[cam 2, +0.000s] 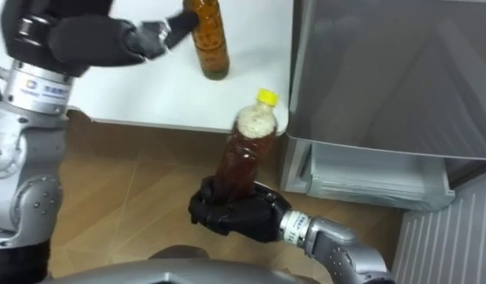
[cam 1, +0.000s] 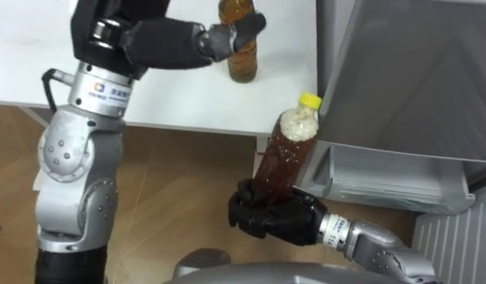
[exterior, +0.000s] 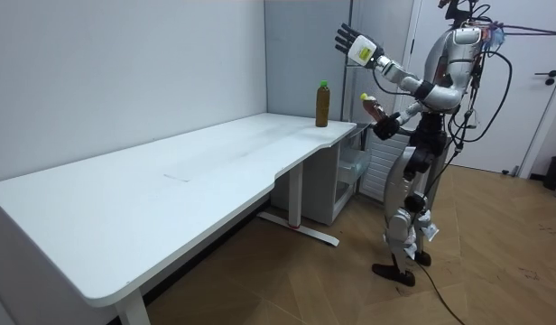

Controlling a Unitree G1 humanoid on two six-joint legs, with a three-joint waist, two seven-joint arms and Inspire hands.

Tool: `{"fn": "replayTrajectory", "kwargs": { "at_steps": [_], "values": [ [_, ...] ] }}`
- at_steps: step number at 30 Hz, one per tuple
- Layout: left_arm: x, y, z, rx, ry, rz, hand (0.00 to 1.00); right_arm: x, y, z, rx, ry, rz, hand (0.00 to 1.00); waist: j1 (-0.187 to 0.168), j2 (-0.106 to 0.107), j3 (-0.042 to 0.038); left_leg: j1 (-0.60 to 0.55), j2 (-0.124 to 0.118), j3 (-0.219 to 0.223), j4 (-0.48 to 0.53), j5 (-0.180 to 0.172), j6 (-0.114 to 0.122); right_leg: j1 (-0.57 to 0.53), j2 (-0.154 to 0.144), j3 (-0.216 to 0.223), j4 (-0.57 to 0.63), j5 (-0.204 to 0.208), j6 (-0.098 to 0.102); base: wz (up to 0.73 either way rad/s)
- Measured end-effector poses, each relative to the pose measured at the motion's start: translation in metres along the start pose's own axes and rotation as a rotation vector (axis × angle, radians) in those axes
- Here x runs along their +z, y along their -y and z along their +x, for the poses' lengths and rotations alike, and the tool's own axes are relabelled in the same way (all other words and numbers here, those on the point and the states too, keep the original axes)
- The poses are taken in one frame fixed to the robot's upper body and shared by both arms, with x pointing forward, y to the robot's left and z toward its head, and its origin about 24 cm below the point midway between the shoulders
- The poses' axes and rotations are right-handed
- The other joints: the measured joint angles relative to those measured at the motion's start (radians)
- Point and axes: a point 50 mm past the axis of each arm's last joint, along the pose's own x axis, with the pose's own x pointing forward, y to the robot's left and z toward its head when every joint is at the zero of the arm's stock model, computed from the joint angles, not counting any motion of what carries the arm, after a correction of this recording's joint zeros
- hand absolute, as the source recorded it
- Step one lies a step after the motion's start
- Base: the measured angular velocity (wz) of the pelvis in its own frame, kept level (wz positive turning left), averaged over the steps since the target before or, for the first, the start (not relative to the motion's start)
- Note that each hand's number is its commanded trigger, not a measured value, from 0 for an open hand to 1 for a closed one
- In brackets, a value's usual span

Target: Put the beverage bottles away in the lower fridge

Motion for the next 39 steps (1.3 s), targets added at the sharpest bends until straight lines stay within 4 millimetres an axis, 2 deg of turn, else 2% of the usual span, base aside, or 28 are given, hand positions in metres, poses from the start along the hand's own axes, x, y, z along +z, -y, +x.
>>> {"fn": "replayTrajectory", "kwargs": {
  "at_steps": [9, 14, 16, 19, 21, 25, 29, 30, 33, 37, 39],
  "values": [
    [0.038, -0.051, -0.013, 0.383, 0.189, 0.141, 0.00, -0.007, 0.005, -0.014, -0.071, 0.024, 0.004, 1.00, 0.075, 0.002, -0.0033, 0.034, -0.002, 0.000, -0.019, 0.002, -0.003, 0.027, 0.001, -0.001, -0.018, 0.000, 0.000, -0.01],
    [0.039, -0.071, -0.029, 0.559, 0.205, 0.107, 0.00, -0.008, 0.002, -0.011, -0.069, 0.047, 0.017, 1.00, 0.090, 0.001, -0.0039, 0.033, -0.001, -0.003, -0.022, 0.004, -0.006, 0.025, 0.002, -0.005, -0.017, 0.000, 0.000, 0.01],
    [0.029, -0.079, -0.040, 0.638, 0.154, 0.088, 0.00, -0.007, 0.002, -0.010, -0.068, 0.058, 0.017, 1.00, 0.094, -0.001, -0.0047, 0.034, -0.007, 0.000, -0.025, 0.005, -0.007, 0.027, 0.002, -0.004, -0.017, 0.000, 0.000, -0.03],
    [0.001, -0.090, -0.060, 0.757, 0.007, 0.073, 0.00, -0.006, 0.003, -0.012, -0.080, 0.064, 0.019, 1.00, 0.090, -0.010, -0.0056, 0.033, -0.008, -0.004, -0.026, 0.007, -0.006, 0.027, 0.001, -0.010, -0.017, 0.000, 0.000, 0.04],
    [-0.027, -0.099, -0.081, 0.862, -0.138, 0.061, 0.00, -0.004, 0.004, -0.013, -0.101, 0.070, 0.020, 1.00, 0.092, -0.019, -0.0065, 0.034, -0.012, -0.009, -0.029, 0.010, -0.005, 0.030, -0.001, -0.013, -0.018, 0.000, 0.000, 0.05],
    [-0.068, -0.103, -0.113, 0.983, -0.365, 0.005, 0.00, -0.004, 0.006, -0.013, -0.126, 0.074, 0.025, 1.00, 0.095, -0.027, -0.0039, 0.034, -0.012, -0.009, -0.027, 0.010, -0.005, 0.024, -0.001, -0.011, -0.018, 0.000, 0.000, 0.00],
    [-0.111, -0.090, -0.160, 1.069, -0.637, -0.098, 0.00, -0.004, 0.007, -0.013, -0.145, 0.088, 0.044, 1.00, 0.095, -0.023, -0.0022, 0.035, -0.012, -0.006, -0.029, 0.010, -0.004, 0.027, -0.003, -0.013, -0.018, 0.000, 0.000, -0.02],
    [-0.118, -0.087, -0.167, 1.079, -0.679, -0.114, 0.00, -0.005, 0.007, -0.013, -0.150, 0.094, 0.057, 1.00, 0.096, -0.023, -0.0020, 0.035, -0.012, -0.007, -0.029, 0.010, -0.004, 0.028, -0.003, -0.014, -0.018, 0.000, 0.000, 0.03],
    [-0.144, -0.073, -0.204, 1.124, -0.897, -0.157, 0.00, -0.008, 0.011, -0.014, -0.200, 0.111, 0.100, 1.00, 0.089, -0.023, -0.0010, 0.033, -0.012, -0.005, -0.029, 0.010, -0.004, 0.025, -0.002, -0.010, -0.017, 0.000, 0.000, -0.01],
    [-0.160, -0.058, -0.238, 1.123, -1.100, -0.156, 0.00, -0.013, 0.016, -0.016, -0.247, 0.090, 0.134, 1.00, 0.070, -0.025, 0.0000, 0.031, -0.013, -0.004, -0.028, 0.010, -0.004, 0.025, -0.002, -0.010, -0.017, 0.000, 0.000, 0.00],
    [-0.165, -0.052, -0.256, 1.122, -1.204, -0.164, 0.00, -0.014, 0.017, -0.017, -0.264, 0.085, 0.151, 1.00, 0.049, -0.030, 0.0028, 0.023, -0.012, -0.005, -0.025, 0.010, -0.004, 0.022, -0.002, -0.010, -0.017, 0.000, 0.000, 0.00]
  ]
}}
